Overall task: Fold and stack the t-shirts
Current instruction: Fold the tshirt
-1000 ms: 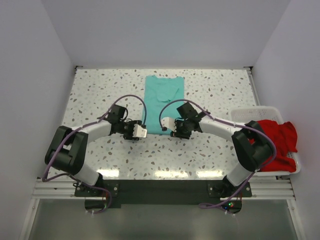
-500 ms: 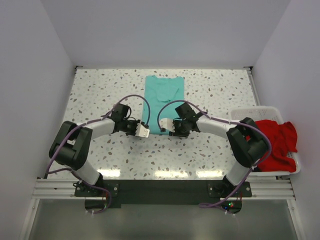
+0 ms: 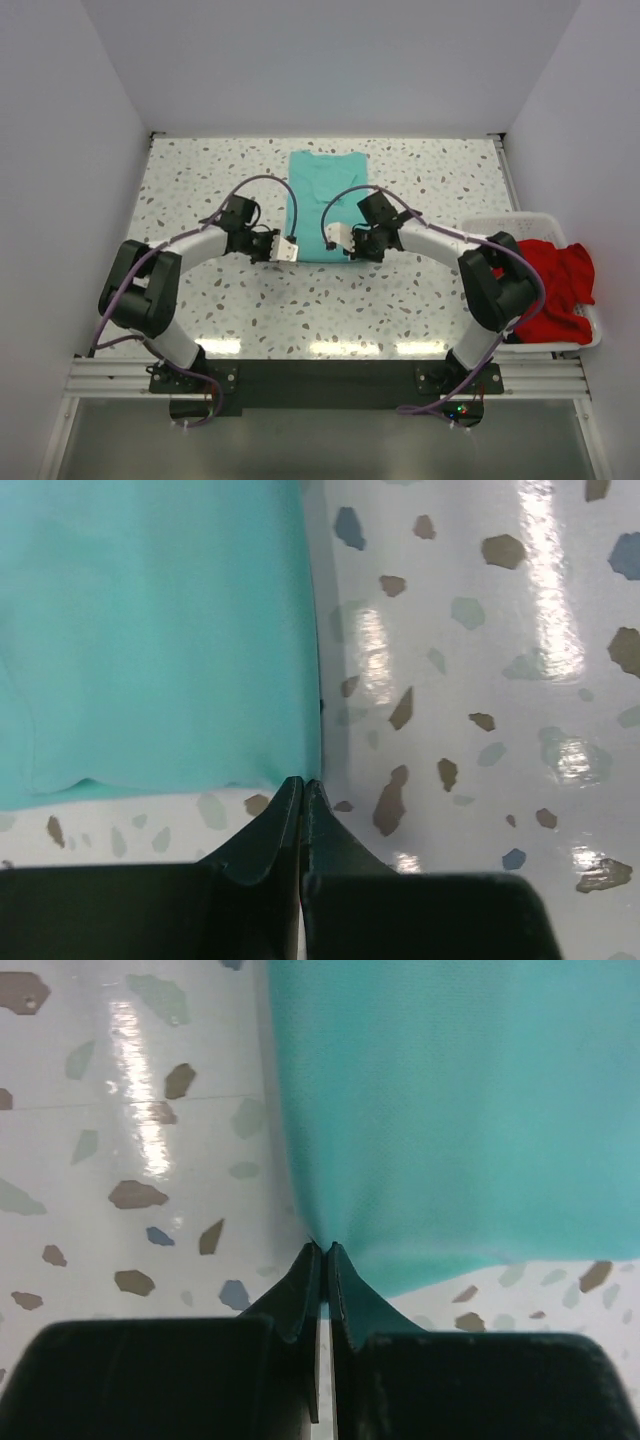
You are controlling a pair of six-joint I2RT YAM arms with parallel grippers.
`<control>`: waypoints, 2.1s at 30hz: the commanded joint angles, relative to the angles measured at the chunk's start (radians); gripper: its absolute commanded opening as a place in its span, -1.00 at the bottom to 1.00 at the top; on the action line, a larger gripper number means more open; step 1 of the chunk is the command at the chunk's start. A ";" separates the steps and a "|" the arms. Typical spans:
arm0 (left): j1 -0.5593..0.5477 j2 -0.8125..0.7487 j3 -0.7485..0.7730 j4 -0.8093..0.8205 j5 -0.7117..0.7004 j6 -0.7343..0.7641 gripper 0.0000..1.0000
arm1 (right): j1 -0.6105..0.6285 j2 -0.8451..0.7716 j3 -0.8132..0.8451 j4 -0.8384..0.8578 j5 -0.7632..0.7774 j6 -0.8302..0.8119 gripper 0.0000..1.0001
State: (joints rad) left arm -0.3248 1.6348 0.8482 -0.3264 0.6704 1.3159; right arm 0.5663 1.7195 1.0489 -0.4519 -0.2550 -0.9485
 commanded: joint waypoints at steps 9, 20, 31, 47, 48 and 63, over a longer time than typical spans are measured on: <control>0.049 -0.024 0.275 -0.158 0.087 -0.199 -1.00 | -0.080 -0.035 0.287 -0.272 -0.058 -0.030 -1.00; -0.025 -0.274 0.046 -0.431 0.100 -0.024 -1.00 | 0.044 -0.319 0.042 -0.465 -0.203 0.011 -1.00; -0.063 -0.457 0.145 -0.591 0.175 -0.217 -1.00 | 0.051 -0.502 0.080 -0.640 -0.237 0.018 -1.00; -0.060 0.203 0.549 -0.280 0.060 -0.457 -1.00 | -0.201 0.014 0.244 -0.420 -0.208 -0.125 -1.00; -0.056 0.242 0.545 -0.252 0.051 -0.471 -1.00 | -0.203 0.038 0.253 -0.404 -0.207 -0.104 -1.00; -0.033 0.099 0.145 -0.203 0.112 -0.515 -1.00 | -0.140 0.064 0.085 -0.323 -0.300 0.072 -1.00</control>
State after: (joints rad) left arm -0.3611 1.8355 1.0836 -0.5232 0.7383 0.8192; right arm 0.3878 1.8862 1.2327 -0.7643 -0.5079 -0.9230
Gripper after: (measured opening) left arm 0.018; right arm 0.022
